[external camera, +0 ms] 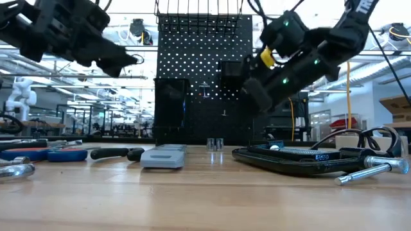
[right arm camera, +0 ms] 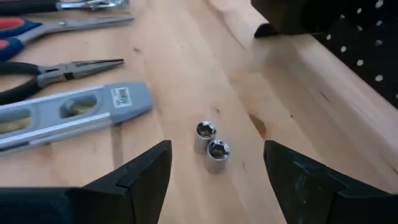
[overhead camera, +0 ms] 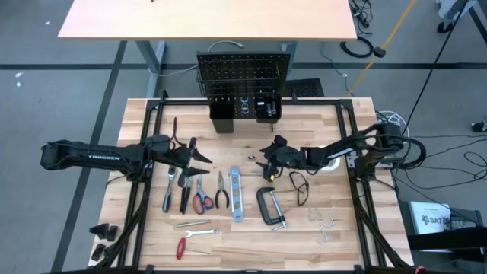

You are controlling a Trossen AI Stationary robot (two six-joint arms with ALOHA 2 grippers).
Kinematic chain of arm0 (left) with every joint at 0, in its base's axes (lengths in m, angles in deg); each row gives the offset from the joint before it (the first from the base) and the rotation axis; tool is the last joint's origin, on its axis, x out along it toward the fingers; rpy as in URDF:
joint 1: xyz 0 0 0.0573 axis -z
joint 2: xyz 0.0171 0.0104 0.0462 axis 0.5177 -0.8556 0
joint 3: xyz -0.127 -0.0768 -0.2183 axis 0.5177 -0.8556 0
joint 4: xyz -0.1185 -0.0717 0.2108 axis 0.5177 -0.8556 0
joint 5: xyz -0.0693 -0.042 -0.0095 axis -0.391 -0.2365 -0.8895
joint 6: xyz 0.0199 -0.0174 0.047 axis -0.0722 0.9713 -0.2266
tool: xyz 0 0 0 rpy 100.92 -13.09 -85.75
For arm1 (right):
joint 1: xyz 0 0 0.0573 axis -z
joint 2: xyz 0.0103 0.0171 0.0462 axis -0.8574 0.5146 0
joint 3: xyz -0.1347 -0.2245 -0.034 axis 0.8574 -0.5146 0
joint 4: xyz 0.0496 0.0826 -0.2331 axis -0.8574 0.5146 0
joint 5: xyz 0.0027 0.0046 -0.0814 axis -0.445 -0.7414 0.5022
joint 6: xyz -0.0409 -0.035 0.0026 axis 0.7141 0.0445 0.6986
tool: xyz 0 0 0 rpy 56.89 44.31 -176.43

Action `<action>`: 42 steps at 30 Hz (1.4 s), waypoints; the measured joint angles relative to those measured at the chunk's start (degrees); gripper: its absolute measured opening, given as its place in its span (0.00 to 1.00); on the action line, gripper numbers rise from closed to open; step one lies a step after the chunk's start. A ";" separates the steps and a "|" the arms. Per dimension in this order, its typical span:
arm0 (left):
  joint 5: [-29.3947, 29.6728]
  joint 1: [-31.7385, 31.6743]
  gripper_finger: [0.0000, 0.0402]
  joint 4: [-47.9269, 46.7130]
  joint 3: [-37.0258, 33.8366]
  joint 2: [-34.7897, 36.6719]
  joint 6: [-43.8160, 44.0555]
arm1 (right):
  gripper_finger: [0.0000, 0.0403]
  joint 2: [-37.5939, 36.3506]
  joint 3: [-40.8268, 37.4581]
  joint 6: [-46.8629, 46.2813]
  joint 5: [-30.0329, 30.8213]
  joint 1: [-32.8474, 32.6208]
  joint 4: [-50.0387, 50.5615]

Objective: Hang tools onto peg board
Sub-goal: Put the right small socket into the right black bin on the peg board

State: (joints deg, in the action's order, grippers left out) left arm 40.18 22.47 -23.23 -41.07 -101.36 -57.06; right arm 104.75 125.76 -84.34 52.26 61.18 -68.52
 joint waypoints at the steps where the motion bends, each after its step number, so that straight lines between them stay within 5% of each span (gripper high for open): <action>1: 1.06 0.00 0.45 -0.01 0.00 -0.56 -0.01 | 0.61 0.71 0.01 0.01 -0.04 0.29 -0.77; 6: 6.24 -0.04 0.45 0.16 0.02 -3.53 0.03 | 0.61 3.19 0.07 0.17 -2.36 1.62 -2.32; 18: 32.41 -0.68 0.45 0.48 0.15 -6.49 -1.85 | 0.61 7.08 4.61 3.54 -7.67 4.32 1.20; 24: 30.82 -0.63 0.45 0.22 0.15 -6.49 -1.88 | 0.61 7.89 5.30 4.98 -9.90 4.97 2.68; 30: 15.61 -0.63 0.45 0.35 0.15 -6.49 -3.26 | 0.61 7.87 5.34 5.24 -10.90 6.05 2.37; 42: 14.74 -0.63 0.45 0.49 0.15 -6.49 -3.19 | 0.61 7.87 5.44 5.40 -15.01 7.66 2.12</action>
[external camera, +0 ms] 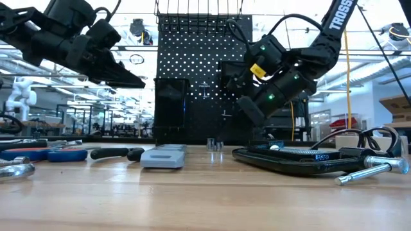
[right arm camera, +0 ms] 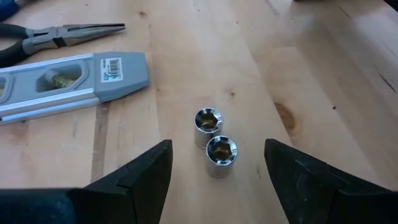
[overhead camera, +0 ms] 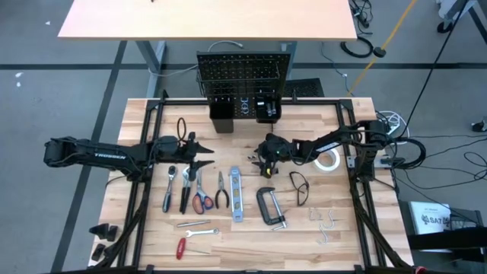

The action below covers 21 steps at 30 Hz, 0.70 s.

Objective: Hang tools onto peg board
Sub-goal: Put the right small socket into the right black bin on the peg board

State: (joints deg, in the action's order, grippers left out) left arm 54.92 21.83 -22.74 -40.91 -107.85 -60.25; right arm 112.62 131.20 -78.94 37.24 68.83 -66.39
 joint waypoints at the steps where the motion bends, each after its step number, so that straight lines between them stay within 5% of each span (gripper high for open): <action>1: 0.01 0.00 0.45 0.01 0.00 0.00 0.02 | 0.61 0.00 0.07 -0.05 0.00 0.04 0.04; 12: 0.03 0.00 0.45 0.01 0.00 0.00 0.28 | 0.45 0.33 0.10 -0.02 -1.14 0.02 -0.24; 21: 0.18 0.00 0.45 -0.06 0.00 0.00 0.31 | 0.21 5.98 2.33 0.08 -1.29 0.00 -2.07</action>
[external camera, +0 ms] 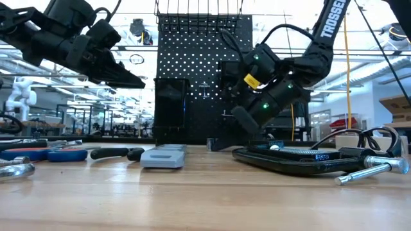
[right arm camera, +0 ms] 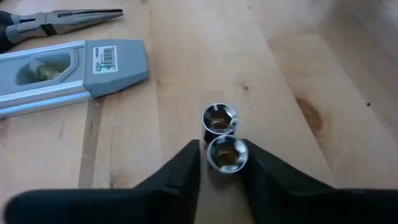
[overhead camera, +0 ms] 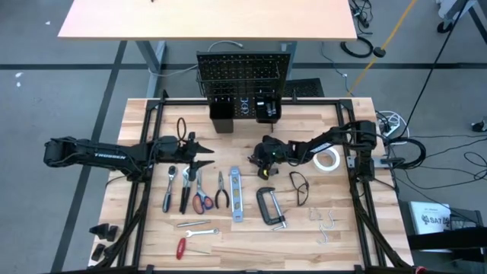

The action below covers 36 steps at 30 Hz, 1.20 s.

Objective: Hang tools onto peg board
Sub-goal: Put the right small socket into the right black bin on the peg board

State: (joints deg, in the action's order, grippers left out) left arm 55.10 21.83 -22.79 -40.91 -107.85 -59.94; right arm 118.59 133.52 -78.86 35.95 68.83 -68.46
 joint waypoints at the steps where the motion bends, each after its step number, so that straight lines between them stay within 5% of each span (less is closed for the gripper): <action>1: 0.07 0.00 0.45 0.00 0.00 0.00 0.00 | 0.17 0.03 0.14 0.14 0.00 0.00 0.02; 15: 0.07 0.00 0.45 -0.04 0.00 0.00 0.00 | 0.14 -13.62 0.29 -0.01 6.64 -0.68 19.27; 22: 0.05 0.00 0.45 1.05 0.00 -0.01 0.38 | 0.14 -23.67 0.31 0.26 6.64 -2.26 19.75; 29: -4.48 0.00 0.45 12.27 -0.02 0.00 4.63 | 0.14 -32.14 0.33 2.63 6.82 -2.84 15.72; 36: 4.54 0.00 0.45 11.82 -0.02 -0.02 4.63 | 0.14 -37.20 0.37 7.59 20.70 -2.25 12.98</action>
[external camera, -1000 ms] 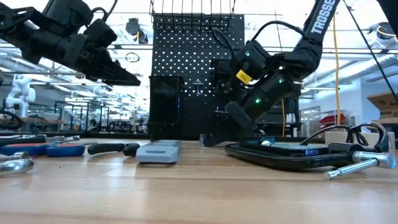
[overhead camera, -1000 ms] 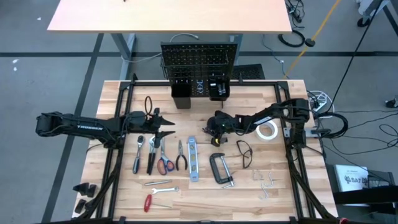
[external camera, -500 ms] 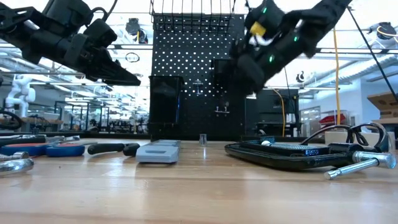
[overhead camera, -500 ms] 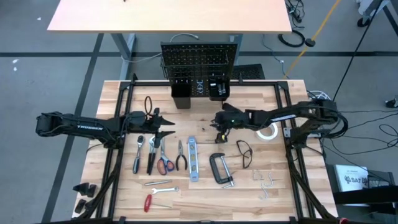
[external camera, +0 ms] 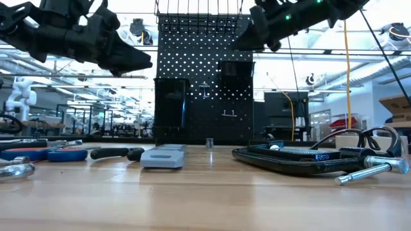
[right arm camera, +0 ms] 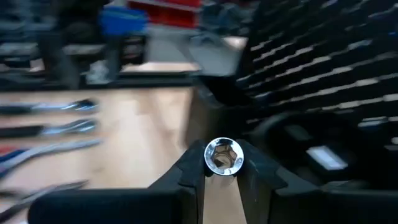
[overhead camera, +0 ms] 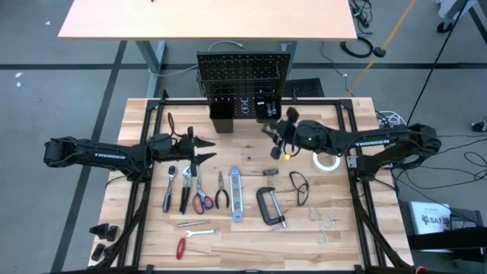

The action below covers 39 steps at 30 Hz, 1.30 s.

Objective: Hang tools onto peg board
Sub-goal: Put the right small socket into the right black bin on the peg board

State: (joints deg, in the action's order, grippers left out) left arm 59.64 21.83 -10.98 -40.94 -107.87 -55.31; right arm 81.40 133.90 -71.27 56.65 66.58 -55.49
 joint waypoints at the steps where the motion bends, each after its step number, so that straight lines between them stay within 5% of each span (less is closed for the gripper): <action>1: 1.92 -0.01 0.45 -0.06 0.00 0.00 0.00 | 0.14 -0.39 0.00 0.33 1.56 0.35 0.11; 11: 17.00 -0.02 0.45 -0.62 0.00 0.01 1.46 | 0.14 -1.02 5.31 -0.33 3.32 4.72 8.31; 18: 17.32 -0.01 0.45 -0.90 0.00 0.02 1.45 | 0.14 0.35 13.78 -1.90 3.11 8.00 23.15; 33: 16.73 0.00 0.45 -1.77 0.00 0.02 1.28 | 0.14 9.86 21.75 -1.03 -1.44 11.40 26.85; 39: 16.60 0.00 0.45 -1.94 0.00 0.02 1.07 | 0.31 10.08 21.84 -0.34 -1.40 11.38 26.73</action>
State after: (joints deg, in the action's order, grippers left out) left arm 76.24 21.83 -12.91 -40.94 -107.85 -54.24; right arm 91.48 155.73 -71.61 55.25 77.97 -28.76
